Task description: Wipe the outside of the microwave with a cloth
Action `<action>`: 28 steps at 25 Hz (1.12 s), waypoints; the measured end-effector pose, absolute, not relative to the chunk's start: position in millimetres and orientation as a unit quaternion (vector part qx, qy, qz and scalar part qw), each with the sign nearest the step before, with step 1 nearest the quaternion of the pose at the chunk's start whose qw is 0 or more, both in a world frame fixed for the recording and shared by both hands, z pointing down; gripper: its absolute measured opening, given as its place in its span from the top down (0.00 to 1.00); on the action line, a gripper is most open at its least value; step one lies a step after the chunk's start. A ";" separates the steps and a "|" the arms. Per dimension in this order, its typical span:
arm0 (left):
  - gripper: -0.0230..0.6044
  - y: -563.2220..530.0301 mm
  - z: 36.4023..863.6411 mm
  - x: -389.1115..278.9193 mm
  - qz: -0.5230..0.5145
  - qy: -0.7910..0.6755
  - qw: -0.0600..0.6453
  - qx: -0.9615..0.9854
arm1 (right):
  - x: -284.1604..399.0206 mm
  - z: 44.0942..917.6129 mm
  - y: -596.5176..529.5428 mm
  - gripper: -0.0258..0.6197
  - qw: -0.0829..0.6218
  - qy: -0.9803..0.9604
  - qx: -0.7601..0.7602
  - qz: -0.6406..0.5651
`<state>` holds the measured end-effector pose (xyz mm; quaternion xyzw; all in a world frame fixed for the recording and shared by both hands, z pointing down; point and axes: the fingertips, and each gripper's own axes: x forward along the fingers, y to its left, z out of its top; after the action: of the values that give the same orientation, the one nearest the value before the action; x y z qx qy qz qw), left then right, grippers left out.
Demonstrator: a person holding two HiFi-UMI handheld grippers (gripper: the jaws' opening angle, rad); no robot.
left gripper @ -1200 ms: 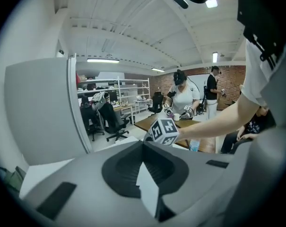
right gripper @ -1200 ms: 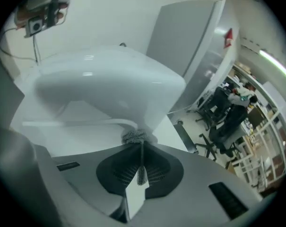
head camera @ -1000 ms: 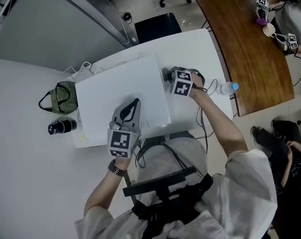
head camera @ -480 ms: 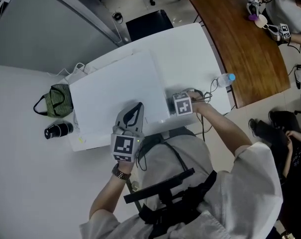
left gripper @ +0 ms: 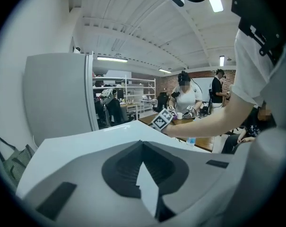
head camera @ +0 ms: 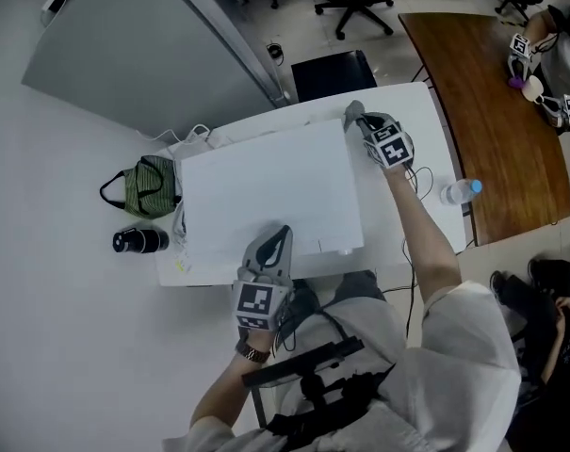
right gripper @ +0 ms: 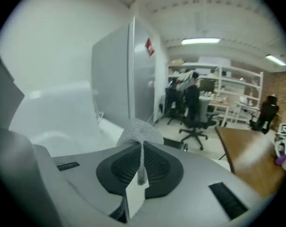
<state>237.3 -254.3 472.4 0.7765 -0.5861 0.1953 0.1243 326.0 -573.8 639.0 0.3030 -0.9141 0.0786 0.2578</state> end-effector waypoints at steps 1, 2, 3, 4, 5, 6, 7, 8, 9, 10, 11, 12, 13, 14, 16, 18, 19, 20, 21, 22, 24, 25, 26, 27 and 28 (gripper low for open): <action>0.92 -249.9 470.6 230.6 0.193 -0.587 0.121 0.776 | 337.8 608.8 -566.8 0.93 0.215 -0.914 0.337 0.076; 0.92 -244.9 468.7 223.5 0.190 -0.589 0.118 0.777 | 348.0 579.5 -551.9 0.93 0.185 -0.911 0.362 0.065; 0.92 -239.1 465.8 215.8 0.183 -0.591 0.115 0.777 | 354.6 551.2 -530.4 0.93 0.164 -0.909 0.380 0.051; 0.92 -231.7 461.9 207.3 0.173 -0.595 0.111 0.777 | 357.2 524.5 -503.3 0.93 0.150 -0.907 0.392 0.038; 0.92 -221.0 458.2 198.4 0.160 -0.598 0.108 0.778 | 356.7 501.2 -471.8 0.93 0.141 -0.905 0.401 0.026; 0.92 -206.4 456.1 189.5 0.149 -0.600 0.108 0.779 | 353.8 482.9 -437.4 0.93 0.134 -0.903 0.407 0.016; 0.92 -189.1 455.7 180.3 0.140 -0.600 0.107 0.780 | 348.8 469.5 -401.7 0.93 0.128 -0.902 0.413 0.008; 0.92 -170.6 456.2 170.7 0.134 -0.598 0.104 0.783 | 342.1 459.5 -366.3 0.93 0.122 -0.899 0.420 0.001; 0.92 -151.9 457.2 160.5 0.129 -0.594 0.099 0.788 | 334.1 452.6 -331.9 0.93 0.115 -0.896 0.428 -0.004; 0.92 -132.8 458.5 150.0 0.122 -0.589 0.095 0.793 | 324.9 448.9 -298.6 0.93 0.109 -0.892 0.438 -0.005; 0.92 -112.5 460.8 138.8 0.114 -0.583 0.094 0.799 | 314.4 448.4 -265.9 0.93 0.105 -0.888 0.448 -0.004; 0.92 -90.7 463.7 126.8 0.105 -0.576 0.096 0.805 | 301.8 450.2 -234.1 0.93 0.101 -0.884 0.456 0.000; 0.92 -67.5 466.7 113.9 0.097 -0.570 0.099 0.810 | 286.9 452.4 -202.8 0.93 0.099 -0.882 0.461 0.006; 0.92 -43.6 470.1 100.1 0.090 -0.565 0.101 0.814 | 269.8 453.2 -171.7 0.93 0.097 -0.882 0.462 0.012; 0.92 2.9 479.6 72.0 0.080 -0.557 0.104 0.820 | 234.1 452.3 -109.7 0.93 0.100 -0.885 0.454 0.017; 0.92 41.2 488.5 49.6 0.077 -0.548 0.109 0.826 | 206.6 452.6 -54.3 0.93 0.111 -0.887 0.449 0.014; 0.92 56.7 489.0 43.3 0.073 -0.543 0.110 0.829 | 198.7 452.2 -32.2 0.93 0.115 -0.885 0.451 0.014; 0.92 70.1 486.5 39.1 0.066 -0.540 0.110 0.832 | 192.7 450.3 -14.4 0.93 0.116 -0.882 0.456 0.014; 0.92 81.5 482.5 35.5 0.058 -0.538 0.107 0.834 | 186.0 447.6 -0.3 0.93 0.115 -0.881 0.459 0.013; 0.92 91.3 478.9 31.7 0.051 -0.538 0.103 0.835 | 177.9 445.5 11.4 0.93 0.110 -0.882 0.458 0.014; 0.92 106.3 475.7 25.5 0.037 -0.544 0.099 0.832 | 162.0 445.4 31.0 0.93 0.103 -0.888 0.448 0.019; 0.92 111.2 474.3 23.1 0.029 -0.551 0.101 0.828 | 156.5 445.9 38.6 0.93 0.101 -0.891 0.443 0.020; 0.92 114.8 472.0 20.9 0.021 -0.559 0.104 0.823 | 153.1 445.5 44.7 0.93 0.099 -0.893 0.438 0.021; 0.92 117.9 469.2 18.8 0.014 -0.567 0.107 0.816 | 151.4 444.3 49.7 0.93 0.097 -0.895 0.434 0.023; 0.92 121.1 466.7 17.0 0.010 -0.575 0.111 0.810 | 150.5 442.3 54.2 0.93 0.094 -0.897 0.430 0.025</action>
<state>17.0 121.1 466.7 0.8103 -0.5752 0.0096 0.1114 150.5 54.2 442.3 0.4304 -0.8974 0.0251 0.0941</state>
